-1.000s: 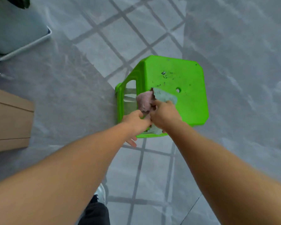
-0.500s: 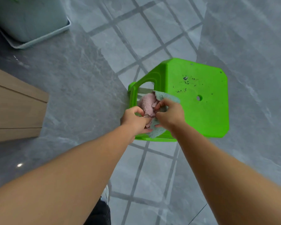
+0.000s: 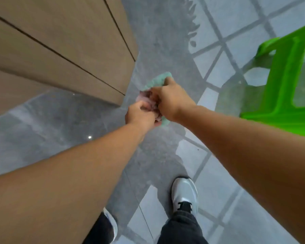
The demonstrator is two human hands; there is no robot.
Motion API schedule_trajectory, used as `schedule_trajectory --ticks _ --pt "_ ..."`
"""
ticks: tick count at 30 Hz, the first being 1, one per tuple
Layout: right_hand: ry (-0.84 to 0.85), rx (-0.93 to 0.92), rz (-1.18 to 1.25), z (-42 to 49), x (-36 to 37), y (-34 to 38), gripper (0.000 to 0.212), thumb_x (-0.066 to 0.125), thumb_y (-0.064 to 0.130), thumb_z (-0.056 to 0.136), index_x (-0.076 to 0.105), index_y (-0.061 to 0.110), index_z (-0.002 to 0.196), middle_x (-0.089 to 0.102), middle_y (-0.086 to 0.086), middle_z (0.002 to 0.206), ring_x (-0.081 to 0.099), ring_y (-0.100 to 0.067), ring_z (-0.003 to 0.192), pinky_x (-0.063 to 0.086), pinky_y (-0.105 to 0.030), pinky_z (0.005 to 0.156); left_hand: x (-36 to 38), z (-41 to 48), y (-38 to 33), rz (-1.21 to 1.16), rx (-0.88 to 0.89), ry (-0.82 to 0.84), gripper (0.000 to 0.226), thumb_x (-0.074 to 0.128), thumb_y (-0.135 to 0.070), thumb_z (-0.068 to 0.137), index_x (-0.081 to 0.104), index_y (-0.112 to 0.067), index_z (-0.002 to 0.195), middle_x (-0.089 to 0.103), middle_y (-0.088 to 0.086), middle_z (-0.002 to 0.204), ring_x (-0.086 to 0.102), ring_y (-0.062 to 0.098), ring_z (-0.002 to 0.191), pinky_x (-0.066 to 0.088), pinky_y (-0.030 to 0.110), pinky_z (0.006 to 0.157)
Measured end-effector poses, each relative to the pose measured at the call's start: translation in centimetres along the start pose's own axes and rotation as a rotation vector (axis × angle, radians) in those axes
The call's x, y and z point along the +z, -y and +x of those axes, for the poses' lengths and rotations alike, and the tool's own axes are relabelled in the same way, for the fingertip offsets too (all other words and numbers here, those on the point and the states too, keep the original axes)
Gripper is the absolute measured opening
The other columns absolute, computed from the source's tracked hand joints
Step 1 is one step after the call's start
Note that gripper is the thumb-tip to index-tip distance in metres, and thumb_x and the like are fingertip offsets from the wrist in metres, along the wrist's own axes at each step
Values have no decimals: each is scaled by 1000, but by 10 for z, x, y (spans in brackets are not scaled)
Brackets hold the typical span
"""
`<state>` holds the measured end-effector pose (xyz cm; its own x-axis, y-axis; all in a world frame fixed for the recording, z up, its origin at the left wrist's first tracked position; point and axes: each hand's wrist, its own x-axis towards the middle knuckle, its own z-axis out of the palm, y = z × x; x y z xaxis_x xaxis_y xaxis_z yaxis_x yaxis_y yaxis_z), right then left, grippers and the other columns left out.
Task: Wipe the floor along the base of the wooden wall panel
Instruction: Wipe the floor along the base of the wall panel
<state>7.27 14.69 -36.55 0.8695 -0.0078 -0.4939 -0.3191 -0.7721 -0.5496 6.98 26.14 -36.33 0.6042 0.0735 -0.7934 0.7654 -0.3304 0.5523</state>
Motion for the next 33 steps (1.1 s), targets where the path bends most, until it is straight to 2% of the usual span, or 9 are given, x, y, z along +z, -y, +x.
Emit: schedule_trajectory --ticks 3,7,9,10,13,17,22,25,33 --pt "-26 -136 -163 55 48 -22 43 66 38 80 59 35 123 41 -17 124 48 -38 110 51 -45 89 -12 61 40 365 247 -82 7 70 -15 87 67 -11 92 72 18 103 68 37 101 55 45 89" --pt "-44 -196 -372 124 93 -52 88 62 55 77 19 33 151 22 -19 153 28 -41 135 39 -52 105 -42 115 124 1113 249 -64 88 60 -61 86 31 -13 154 25 18 165 23 40 151 23 43 121" --pt "-53 -257 -479 145 114 -61 98 53 65 78 4 27 154 8 -21 160 11 -40 146 22 -55 115 -49 125 160 1296 337 -77 115 54 -76 77 4 -16 162 -2 14 173 -2 46 157 8 47 127" --pt "-46 -286 -493 149 124 -65 98 48 69 79 0 28 154 1 -22 162 1 -41 149 13 -57 118 -49 126 170 1342 388 -91 123 55 -79 69 7 -14 162 5 18 172 2 50 156 10 51 126" --pt "-55 -437 -508 154 148 -78 85 33 77 80 -2 46 150 -10 -26 161 -14 -43 148 -3 -63 117 -43 144 192 1235 541 -179 127 60 -79 43 42 -9 148 43 25 155 35 54 145 30 58 111" --pt "12 -572 -684 188 108 -100 67 20 75 86 4 54 148 -7 -15 164 -13 -29 151 -4 -60 119 -43 152 199 1206 609 -241 115 60 -77 54 44 -13 148 42 22 158 32 49 147 32 60 112" --pt "-276 -54 -487 238 83 -93 76 28 73 83 15 41 150 -4 -17 164 -6 -32 151 -1 -61 117 -47 144 207 1246 655 -285 102 52 -74 73 37 -16 155 32 19 165 27 49 151 22 56 120" --pt "-301 12 -458 216 120 -69 83 29 74 80 15 33 151 0 -28 161 -3 -41 150 0 -63 117 -46 147 212 1222 677 -306 99 50 -73 77 32 -17 157 29 18 167 23 49 153 23 57 122" --pt "-39 -583 -735 144 158 -82 68 21 68 89 17 41 151 14 -20 162 7 -31 152 6 -61 118 -48 148 213 1204 689 -326 89 50 -72 80 44 -16 150 46 20 156 27 50 151 32 60 119"
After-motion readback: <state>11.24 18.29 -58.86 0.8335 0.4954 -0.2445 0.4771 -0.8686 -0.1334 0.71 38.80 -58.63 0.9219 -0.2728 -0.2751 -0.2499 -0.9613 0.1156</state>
